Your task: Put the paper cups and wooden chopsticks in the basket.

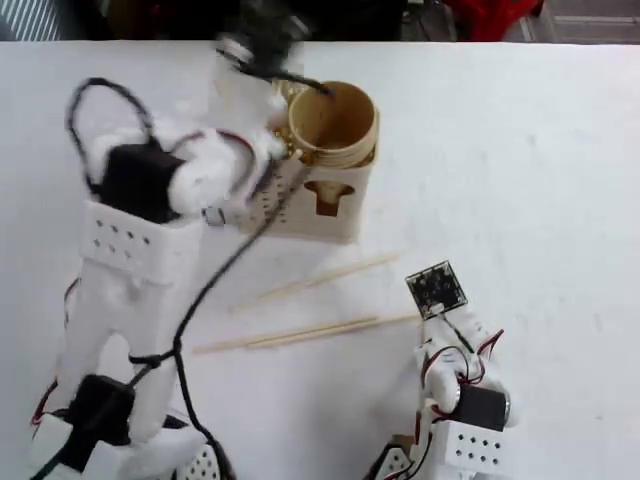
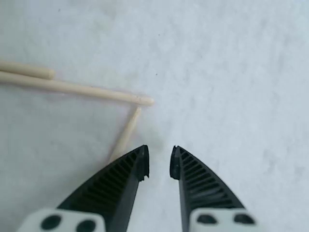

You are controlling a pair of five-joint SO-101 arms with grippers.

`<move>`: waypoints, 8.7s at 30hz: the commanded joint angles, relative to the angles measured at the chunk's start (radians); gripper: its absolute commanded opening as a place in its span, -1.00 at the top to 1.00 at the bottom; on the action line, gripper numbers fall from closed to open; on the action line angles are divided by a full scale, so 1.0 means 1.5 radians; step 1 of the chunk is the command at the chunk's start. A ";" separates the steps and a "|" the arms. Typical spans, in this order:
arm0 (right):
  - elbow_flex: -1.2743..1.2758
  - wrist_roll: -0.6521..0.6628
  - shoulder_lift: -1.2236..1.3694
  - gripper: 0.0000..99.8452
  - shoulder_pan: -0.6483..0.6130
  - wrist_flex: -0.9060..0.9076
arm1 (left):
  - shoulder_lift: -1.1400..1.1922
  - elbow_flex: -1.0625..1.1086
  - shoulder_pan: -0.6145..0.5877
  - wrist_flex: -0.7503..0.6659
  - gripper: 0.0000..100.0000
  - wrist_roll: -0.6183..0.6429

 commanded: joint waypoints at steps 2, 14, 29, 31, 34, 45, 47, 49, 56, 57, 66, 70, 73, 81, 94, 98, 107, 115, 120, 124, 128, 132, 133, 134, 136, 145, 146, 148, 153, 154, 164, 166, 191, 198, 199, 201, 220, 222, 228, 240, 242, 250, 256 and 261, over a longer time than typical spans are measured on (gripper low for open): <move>-0.002 0.005 -0.005 0.83 -0.002 -0.002 | 0.033 0.230 0.070 0.064 0.85 -0.208; -0.002 0.005 -0.005 0.82 -0.001 -0.002 | 0.149 0.563 0.088 -0.374 0.67 -0.254; -0.002 0.005 -0.005 0.83 -0.001 -0.002 | 0.386 0.366 0.088 -0.319 0.87 -0.224; -0.002 0.005 -0.005 0.83 -0.001 -0.002 | 0.393 0.358 0.088 -0.302 0.96 -0.224; -0.002 0.005 -0.005 0.83 -0.001 -0.002 | 0.393 0.358 0.087 -0.283 0.95 -0.225; -0.002 0.005 -0.005 0.83 -0.001 -0.002 | 0.221 0.408 0.081 -0.172 0.95 -0.242; -0.002 0.005 -0.005 0.83 -0.001 -0.002 | 0.154 0.442 0.081 -0.152 0.95 -0.241; -0.002 0.005 -0.005 0.83 -0.001 -0.002 | 0.086 0.479 0.081 -0.130 0.95 -0.243; -0.002 0.005 -0.005 0.83 -0.001 -0.002 | -0.152 0.540 0.081 -0.031 0.95 -0.243; -0.002 0.005 -0.005 0.83 -0.001 -0.002 | -0.186 0.539 0.081 -0.020 0.95 -0.243; -0.002 0.005 -0.005 0.83 -0.001 -0.002 | -0.393 0.337 0.081 -0.066 0.96 -0.195; -0.002 0.005 -0.005 0.83 -0.001 -0.002 | -0.344 0.195 0.081 -0.185 0.96 -0.124; -0.002 0.005 -0.005 0.83 -0.001 -0.002 | -0.281 0.175 0.056 -0.336 0.96 -0.051; -0.002 0.005 -0.005 0.83 -0.001 -0.002 | -0.118 0.214 -0.040 -0.598 0.96 0.150; -0.002 0.005 -0.005 0.83 -0.002 -0.002 | -0.025 0.255 -0.064 -0.632 0.90 0.209; -0.002 0.005 -0.005 0.83 -0.002 -0.002 | -0.025 0.253 -0.064 -0.597 0.82 0.207; -0.002 0.005 -0.005 0.83 -0.002 -0.002 | -0.026 0.250 -0.079 -0.571 0.83 0.207; -0.002 0.005 -0.005 0.83 -0.001 -0.002 | -0.175 0.236 -0.001 -0.155 0.83 -0.025; -0.002 0.005 -0.005 0.83 -0.001 -0.002 | -0.212 0.445 0.075 -0.038 0.82 -0.160; -0.002 0.005 -0.005 0.83 -0.001 -0.002 | -0.197 0.680 0.080 -0.174 0.76 -0.234; -0.002 0.005 -0.005 0.83 -0.001 -0.002 | -0.170 0.815 0.102 -0.339 0.68 -0.272; -0.002 0.005 -0.005 0.83 -0.001 -0.002 | -0.091 0.827 0.097 -0.430 0.67 -0.275; -0.002 0.005 -0.005 0.83 -0.001 -0.002 | -0.058 0.816 0.092 -0.442 0.66 -0.275; -0.002 0.005 -0.005 0.83 -0.001 -0.002 | -0.022 0.803 0.090 -0.450 0.66 -0.275; -0.002 0.005 -0.005 0.83 -0.001 -0.002 | 0.048 0.761 0.084 -0.453 0.66 -0.276; -0.002 0.005 -0.005 0.83 -0.001 -0.002 | 0.236 0.585 0.083 -0.373 0.66 -0.276; -0.002 0.005 -0.005 0.83 -0.001 -0.002 | 0.249 0.570 0.084 -0.362 0.66 -0.275; -0.002 0.005 -0.005 0.83 -0.001 -0.002 | 0.273 0.538 0.082 -0.336 0.66 -0.273; -0.002 0.005 -0.005 0.83 -0.001 -0.002 | 0.228 0.519 0.053 -0.337 0.72 -0.254; -0.002 0.005 -0.005 0.83 -0.001 -0.002 | 0.201 0.526 0.054 -0.331 0.71 -0.254; -0.002 0.005 -0.005 0.83 -0.001 -0.002 | 0.014 0.759 0.131 -0.389 0.67 -0.275; -0.002 0.005 -0.005 0.83 -0.001 -0.002 | 0.014 0.766 0.115 -0.413 0.67 -0.274; -0.003 0.004 -0.005 0.83 0.051 -0.009 | 0.176 0.656 0.073 -0.410 0.95 -0.251; -0.003 0.004 -0.005 0.83 0.051 -0.009 | 0.100 0.605 0.049 -0.362 0.96 -0.251; -0.003 0.005 -0.005 0.83 0.051 -0.009 | 0.074 0.586 0.049 -0.336 0.96 -0.251; -0.003 0.005 -0.005 0.83 0.050 -0.009 | 0.014 0.541 0.051 -0.274 0.96 -0.250; -0.002 0.005 -0.005 0.83 0.050 -0.011 | -0.247 0.180 0.017 -0.434 0.95 -0.007; -0.002 0.005 -0.005 0.83 0.050 -0.011 | -0.212 0.200 -0.014 -0.525 0.95 0.043; -0.002 0.005 -0.005 0.83 0.050 -0.011 | -0.084 0.253 -0.073 -0.706 0.95 0.150; -0.002 0.005 -0.005 0.83 0.049 -0.012 | -0.022 0.345 -0.103 -0.715 0.90 0.181; -0.002 0.004 -0.005 0.83 0.049 -0.012 | -0.039 0.360 -0.102 -0.698 0.79 0.182; -0.002 0.004 -0.005 0.82 0.049 -0.012 | -0.182 0.390 -0.102 -0.622 0.69 0.179; -0.002 0.004 -0.005 0.82 0.049 -0.012 | -0.271 0.398 -0.069 -0.276 0.69 0.139; -0.002 0.004 -0.005 0.82 0.049 -0.012 | -0.258 0.528 0.056 -0.141 0.69 -0.084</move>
